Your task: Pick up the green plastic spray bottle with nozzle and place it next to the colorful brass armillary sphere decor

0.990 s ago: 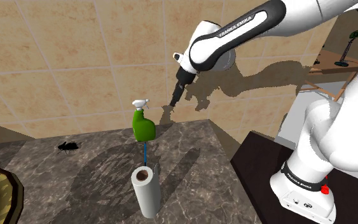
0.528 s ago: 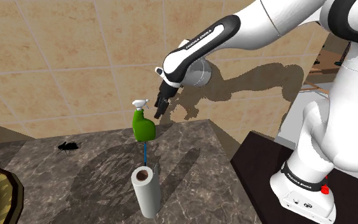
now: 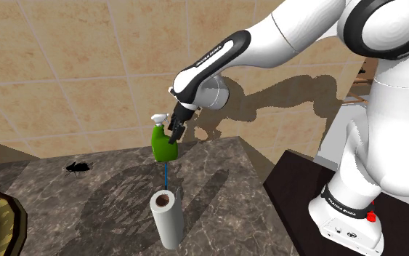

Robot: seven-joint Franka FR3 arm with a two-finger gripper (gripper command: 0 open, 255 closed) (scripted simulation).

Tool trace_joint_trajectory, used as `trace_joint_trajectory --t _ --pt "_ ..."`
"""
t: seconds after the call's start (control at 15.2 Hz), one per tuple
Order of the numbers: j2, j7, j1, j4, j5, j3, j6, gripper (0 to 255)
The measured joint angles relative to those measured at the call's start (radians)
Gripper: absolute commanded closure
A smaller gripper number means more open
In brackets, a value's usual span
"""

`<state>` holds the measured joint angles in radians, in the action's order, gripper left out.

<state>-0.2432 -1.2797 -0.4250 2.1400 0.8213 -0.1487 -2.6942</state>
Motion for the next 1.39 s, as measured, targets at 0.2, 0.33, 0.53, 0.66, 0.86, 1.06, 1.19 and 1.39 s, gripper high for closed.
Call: trace_joint_trajectory --t 0.2,0.33,0.53,0.66,0.86,1.06,1.19,1.39 --pt "-0.031 -0.017 0.002 -0.017 0.023 0.011 -0.013 0" --pt "-0.035 -0.019 0.003 -0.019 0.026 0.012 -0.015 0" --pt "-0.036 -0.020 0.003 -0.020 0.027 0.013 -0.016 0" --pt "-0.036 -0.020 0.003 -0.020 0.027 0.013 -0.016 255" --pt "-0.036 -0.020 0.003 -0.020 0.027 0.012 -0.016 255" --pt "-0.036 -0.020 0.003 -0.020 0.027 0.012 -0.016 255" --pt "-0.036 -0.020 0.003 -0.020 0.027 0.012 -0.016 255" --pt "-0.026 -0.004 -0.001 -0.021 0.011 0.006 -0.006 255"
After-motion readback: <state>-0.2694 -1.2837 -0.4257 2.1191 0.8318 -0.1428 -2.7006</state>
